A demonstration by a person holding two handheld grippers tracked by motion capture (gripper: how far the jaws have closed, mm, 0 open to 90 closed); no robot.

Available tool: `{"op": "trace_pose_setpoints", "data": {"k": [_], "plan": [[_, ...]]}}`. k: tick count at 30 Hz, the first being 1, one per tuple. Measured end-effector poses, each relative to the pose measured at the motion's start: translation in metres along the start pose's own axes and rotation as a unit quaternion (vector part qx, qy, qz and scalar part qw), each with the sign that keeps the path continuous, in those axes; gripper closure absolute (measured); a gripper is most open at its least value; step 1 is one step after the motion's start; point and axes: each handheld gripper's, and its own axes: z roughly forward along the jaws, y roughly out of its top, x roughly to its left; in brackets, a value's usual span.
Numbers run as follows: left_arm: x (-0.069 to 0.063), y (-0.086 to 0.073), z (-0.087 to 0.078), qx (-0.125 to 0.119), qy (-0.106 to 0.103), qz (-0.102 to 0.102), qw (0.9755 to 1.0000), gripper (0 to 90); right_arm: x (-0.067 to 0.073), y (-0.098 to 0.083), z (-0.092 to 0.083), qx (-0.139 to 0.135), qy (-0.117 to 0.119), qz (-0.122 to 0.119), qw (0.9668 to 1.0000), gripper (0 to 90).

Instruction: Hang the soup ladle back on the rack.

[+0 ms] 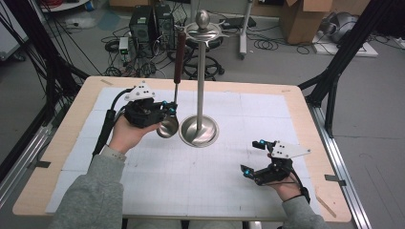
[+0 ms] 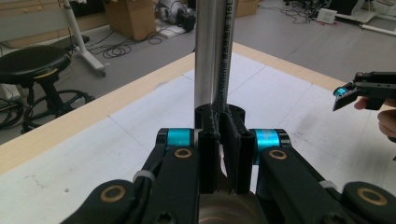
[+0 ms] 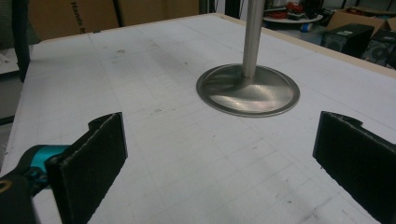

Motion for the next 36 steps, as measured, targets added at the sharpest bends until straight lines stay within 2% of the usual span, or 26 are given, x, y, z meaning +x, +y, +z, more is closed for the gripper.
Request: {"op": "trace_pose_setpoints", "data": {"k": [15,19,23,28,32,36], "plan": [[0.000,0.001,0.005,0.002,0.005,-0.001,1.0000,84.2,0.000,0.000,0.000,0.001,0.001,0.000,1.0000,1.9],[0.001,0.001,0.004,0.003,0.017,0.004,0.9998,83.6,0.000,0.000,0.000,0.000,0.001,-0.001,1.0000,1.9],[0.001,0.003,0.001,-0.018,0.012,-0.001,0.9998,80.7,0.000,0.000,0.000,0.000,0.001,-0.002,1.0000,1.8],[0.000,0.002,-0.004,-0.020,0.011,-0.001,0.9997,76.9,0.000,0.000,0.000,0.001,0.003,0.000,1.0000,1.9],[-0.003,-0.001,-0.009,-0.024,-0.004,0.002,0.9997,74.1,0.000,0.000,0.000,0.002,0.003,0.002,1.0000,1.9],[-0.007,-0.007,-0.012,-0.029,-0.018,0.009,0.9994,65.0,0.000,0.000,0.001,0.003,0.003,0.001,1.0000,1.9]]}}
